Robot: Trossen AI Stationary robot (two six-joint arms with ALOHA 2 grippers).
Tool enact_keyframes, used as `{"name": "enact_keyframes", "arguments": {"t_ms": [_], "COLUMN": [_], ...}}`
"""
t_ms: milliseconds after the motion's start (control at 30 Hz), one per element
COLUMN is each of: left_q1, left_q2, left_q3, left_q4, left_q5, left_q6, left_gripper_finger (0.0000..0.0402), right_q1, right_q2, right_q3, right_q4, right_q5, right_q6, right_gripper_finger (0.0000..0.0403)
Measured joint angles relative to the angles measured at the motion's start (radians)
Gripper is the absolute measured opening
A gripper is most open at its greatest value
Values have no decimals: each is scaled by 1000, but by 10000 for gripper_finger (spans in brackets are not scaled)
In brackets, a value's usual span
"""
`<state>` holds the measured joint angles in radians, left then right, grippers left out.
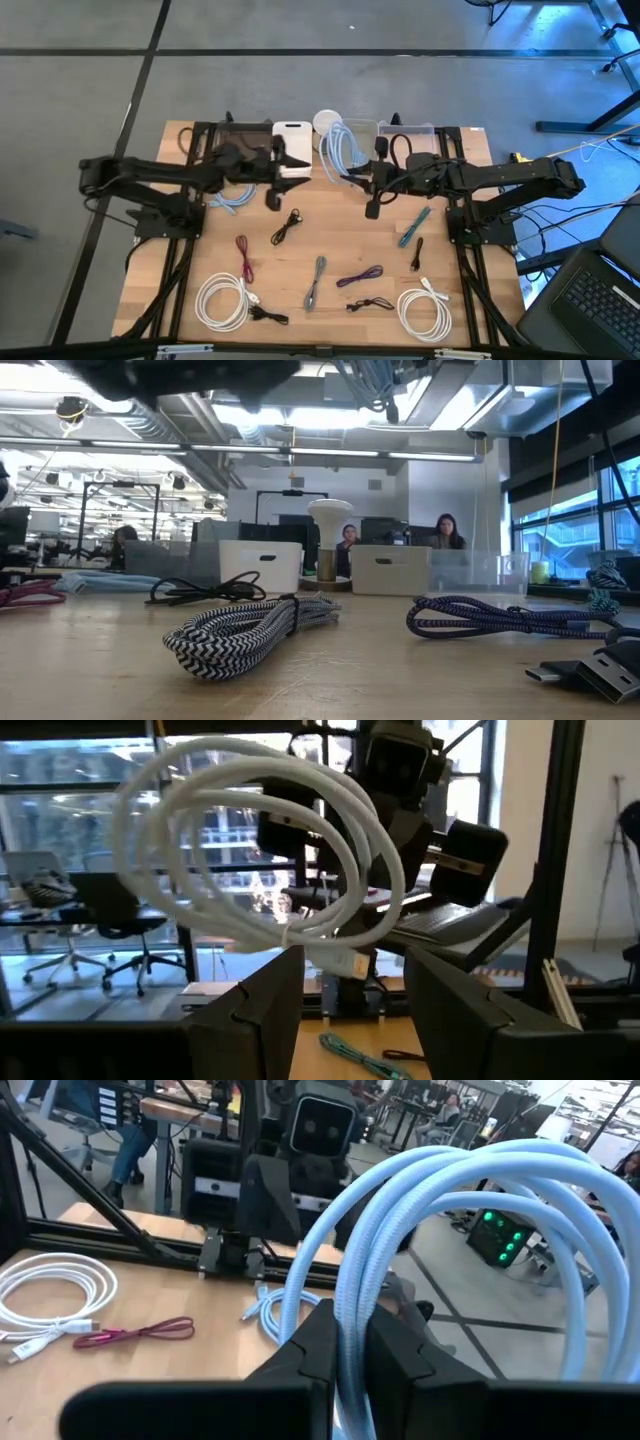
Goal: Pick & Place USB Port
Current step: Put the blue HDMI cable into the white bin
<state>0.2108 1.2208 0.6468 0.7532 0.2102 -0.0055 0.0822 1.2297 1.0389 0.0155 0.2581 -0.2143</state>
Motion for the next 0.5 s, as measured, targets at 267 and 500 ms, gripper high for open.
{"name": "enact_keyframes", "arguments": {"t_ms": [267, 500], "left_q1": [0, 2], "left_q2": [185, 242], "left_q3": [176, 256], "left_q4": [0, -1], "left_q5": [65, 102], "left_q6": [27, 29], "left_gripper_finger": [184, 191], "right_q1": [0, 0], "right_q2": [0, 0], "right_q3": [0, 0], "right_q4": [3, 4], "right_q5": [0, -9], "right_q6": [-7, -33], "right_gripper_finger": [30, 30]}}
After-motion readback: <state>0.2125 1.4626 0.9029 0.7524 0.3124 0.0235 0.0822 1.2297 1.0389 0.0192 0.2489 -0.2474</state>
